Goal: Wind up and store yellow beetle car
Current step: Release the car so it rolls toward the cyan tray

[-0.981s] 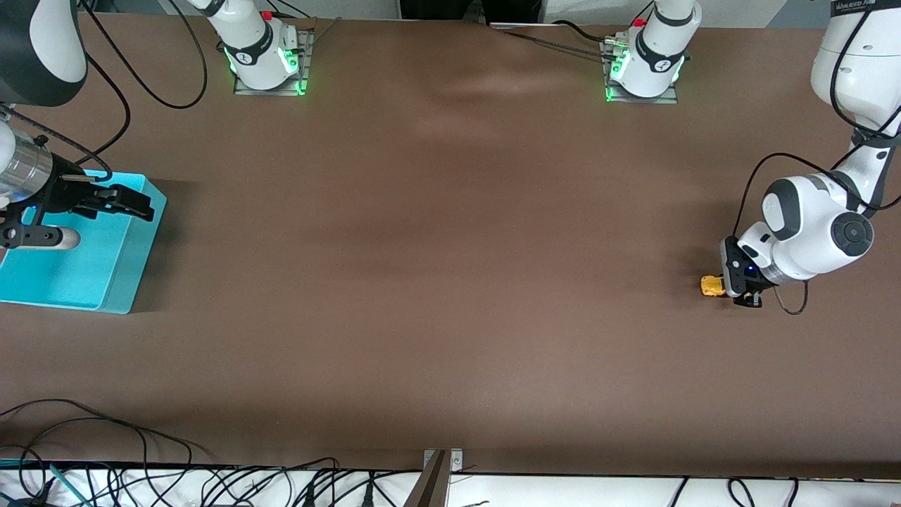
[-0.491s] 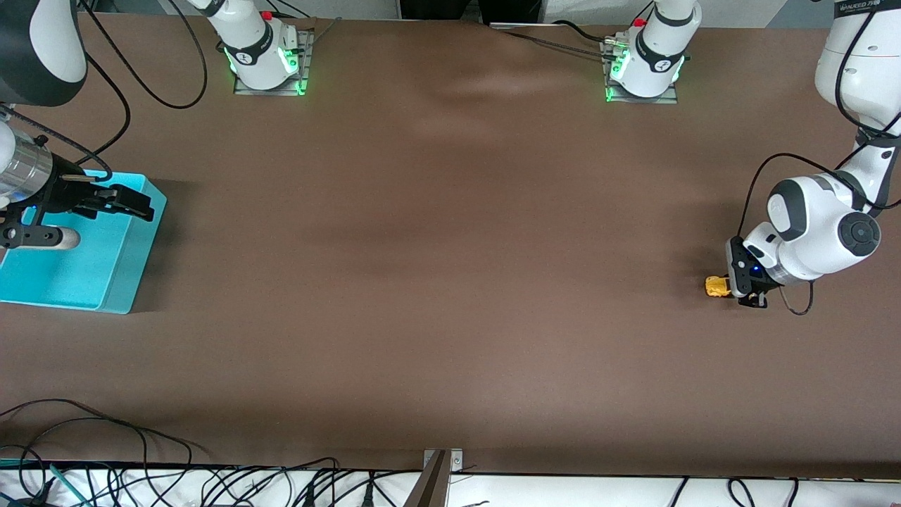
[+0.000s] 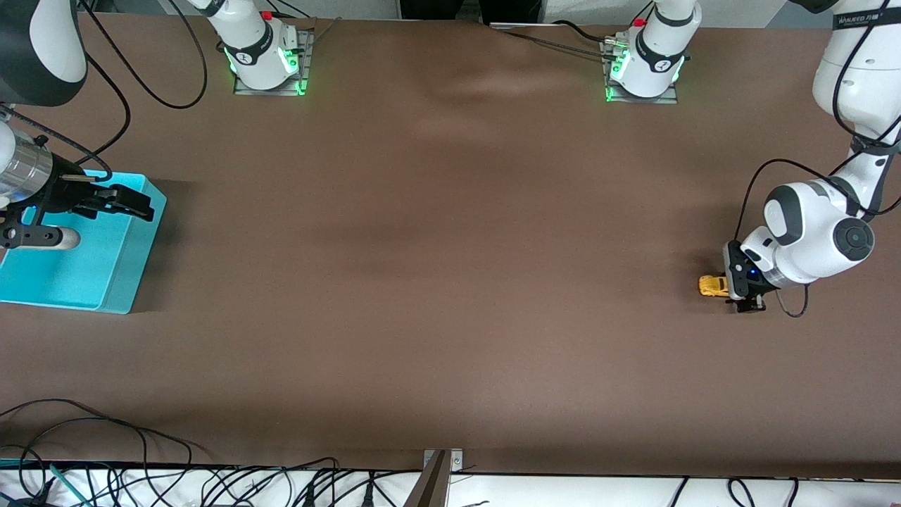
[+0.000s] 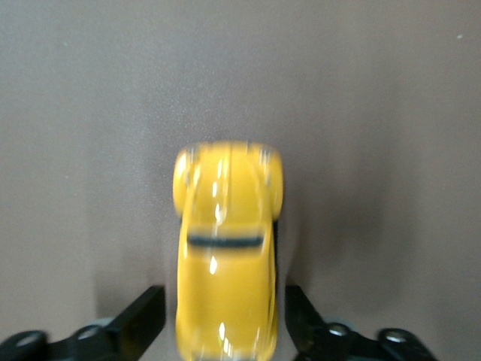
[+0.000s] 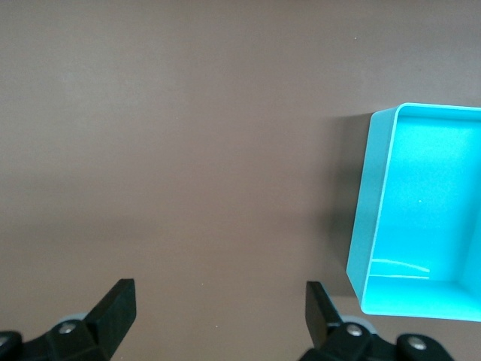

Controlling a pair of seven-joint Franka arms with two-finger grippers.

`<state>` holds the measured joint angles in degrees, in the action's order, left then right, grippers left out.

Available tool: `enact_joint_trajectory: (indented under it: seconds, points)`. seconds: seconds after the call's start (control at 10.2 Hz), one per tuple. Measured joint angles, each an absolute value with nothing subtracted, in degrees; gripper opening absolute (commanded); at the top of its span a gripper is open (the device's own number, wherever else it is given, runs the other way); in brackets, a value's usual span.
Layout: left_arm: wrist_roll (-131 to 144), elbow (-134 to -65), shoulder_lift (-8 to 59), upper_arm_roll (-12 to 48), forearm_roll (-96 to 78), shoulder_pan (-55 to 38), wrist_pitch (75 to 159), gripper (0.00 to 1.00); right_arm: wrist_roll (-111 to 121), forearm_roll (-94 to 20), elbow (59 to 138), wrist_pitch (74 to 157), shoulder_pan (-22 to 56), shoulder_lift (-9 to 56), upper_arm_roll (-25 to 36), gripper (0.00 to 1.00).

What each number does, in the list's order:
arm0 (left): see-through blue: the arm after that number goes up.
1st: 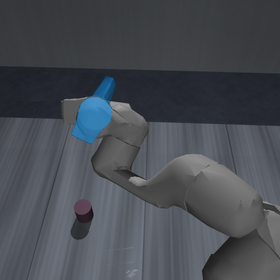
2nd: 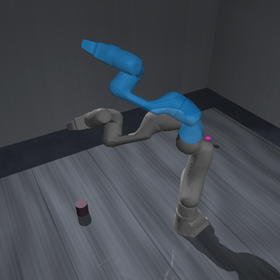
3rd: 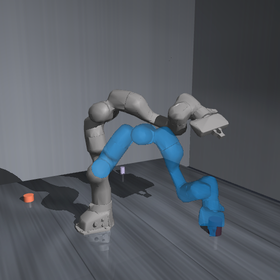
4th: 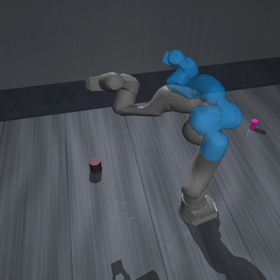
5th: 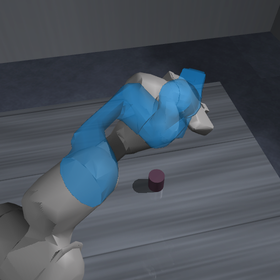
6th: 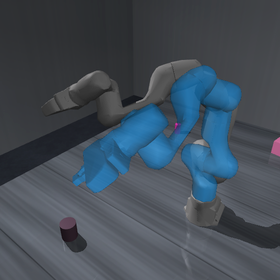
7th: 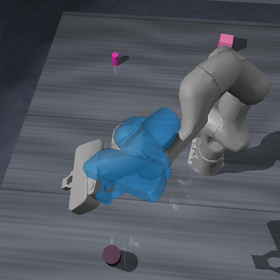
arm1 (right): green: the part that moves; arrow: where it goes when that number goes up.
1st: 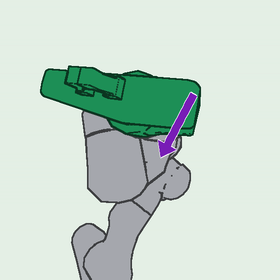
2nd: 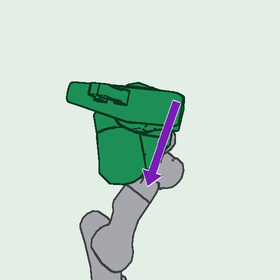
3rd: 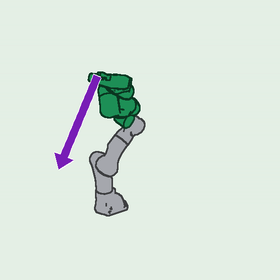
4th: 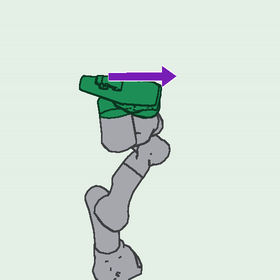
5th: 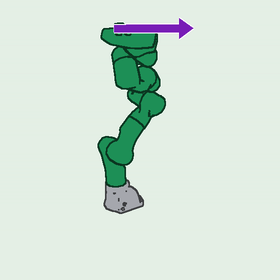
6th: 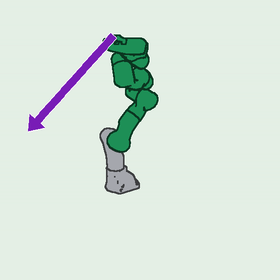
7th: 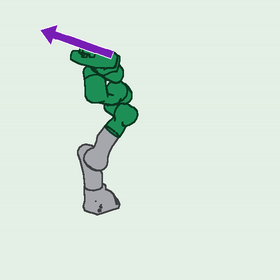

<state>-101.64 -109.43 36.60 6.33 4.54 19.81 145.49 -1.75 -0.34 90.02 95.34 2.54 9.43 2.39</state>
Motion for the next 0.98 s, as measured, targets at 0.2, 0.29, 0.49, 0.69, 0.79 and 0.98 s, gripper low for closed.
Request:
enact_joint_trajectory:
  seconds: [0.2,0.29,0.49,0.69,0.79,0.98]
  points:
    - [-101.62,-108.29,36.66,8.92,4.39,21.16,143.6,1.0,-1.75,-0.34,90.02,95.34,2.54,9.43,2.39,1.0]
    - [-101.58,-107.56,36.38,9.6,4.37,21.26,142.05,1.0,-1.75,-0.34,90.02,95.34,2.54,9.43,2.39,1.0]
    - [-100.54,-104.97,35.25,10.18,4.18,21.26,135.97,1.0,-1.75,-0.34,90.02,95.34,2.53,9.43,2.41,1.0]
    - [-96.3,-99.98,33.41,11.02,4.07,21.27,125.27,1.0,-1.75,-0.34,90.02,95.34,2.53,9.43,2.42,1.0]
    - [-92.91,-97.19,31.97,11.97,4.06,21.27,119.08,1.0,-1.75,-0.33,90.02,95.34,2.53,9.43,2.42,1.0]
    - [-86.09,-92.49,29.4,14.28,4.06,21.23,108.34,1.0,-1.75,-0.34,90.01,95.34,2.53,9.43,2.43,1.0]
